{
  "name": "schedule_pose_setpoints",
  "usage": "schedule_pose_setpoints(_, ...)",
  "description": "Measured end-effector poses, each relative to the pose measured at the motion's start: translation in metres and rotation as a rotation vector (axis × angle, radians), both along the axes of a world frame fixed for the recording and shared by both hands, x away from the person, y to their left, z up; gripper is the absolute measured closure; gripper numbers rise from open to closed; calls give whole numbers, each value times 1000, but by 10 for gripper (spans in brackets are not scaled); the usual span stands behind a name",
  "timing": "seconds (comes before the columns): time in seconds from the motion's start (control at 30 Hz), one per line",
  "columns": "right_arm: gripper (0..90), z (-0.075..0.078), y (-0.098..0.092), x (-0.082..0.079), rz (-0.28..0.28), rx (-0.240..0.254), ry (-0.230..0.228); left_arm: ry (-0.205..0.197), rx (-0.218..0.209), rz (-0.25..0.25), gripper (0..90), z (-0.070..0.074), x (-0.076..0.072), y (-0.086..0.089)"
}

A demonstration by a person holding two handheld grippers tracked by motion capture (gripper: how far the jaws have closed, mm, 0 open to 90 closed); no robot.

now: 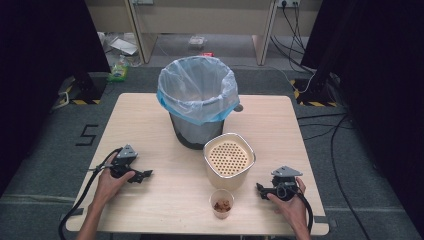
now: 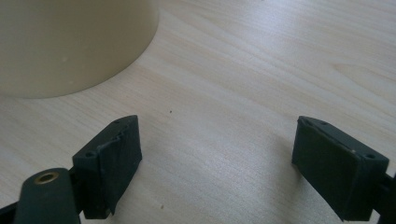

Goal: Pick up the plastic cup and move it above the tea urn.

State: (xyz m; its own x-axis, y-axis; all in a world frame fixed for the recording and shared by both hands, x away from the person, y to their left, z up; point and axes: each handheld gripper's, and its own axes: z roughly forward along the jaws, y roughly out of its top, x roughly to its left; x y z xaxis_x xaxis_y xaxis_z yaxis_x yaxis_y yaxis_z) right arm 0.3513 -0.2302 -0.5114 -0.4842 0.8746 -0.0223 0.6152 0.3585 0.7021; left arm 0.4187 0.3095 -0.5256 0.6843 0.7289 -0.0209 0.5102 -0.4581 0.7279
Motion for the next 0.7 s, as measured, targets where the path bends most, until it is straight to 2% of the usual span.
schedule_pose_setpoints(0.33,191,8,2,-9,-7,5,-24,0,0,-3,0,0,0,0)
schedule_pose_setpoints(0.47,207,10,0,-13,-16,39,-11,0,1,-4,0,0,0,1)
schedule_pose_setpoints(0.7,227,19,2,-27,-32,50,-3,0,1,-5,0,0,0,1)
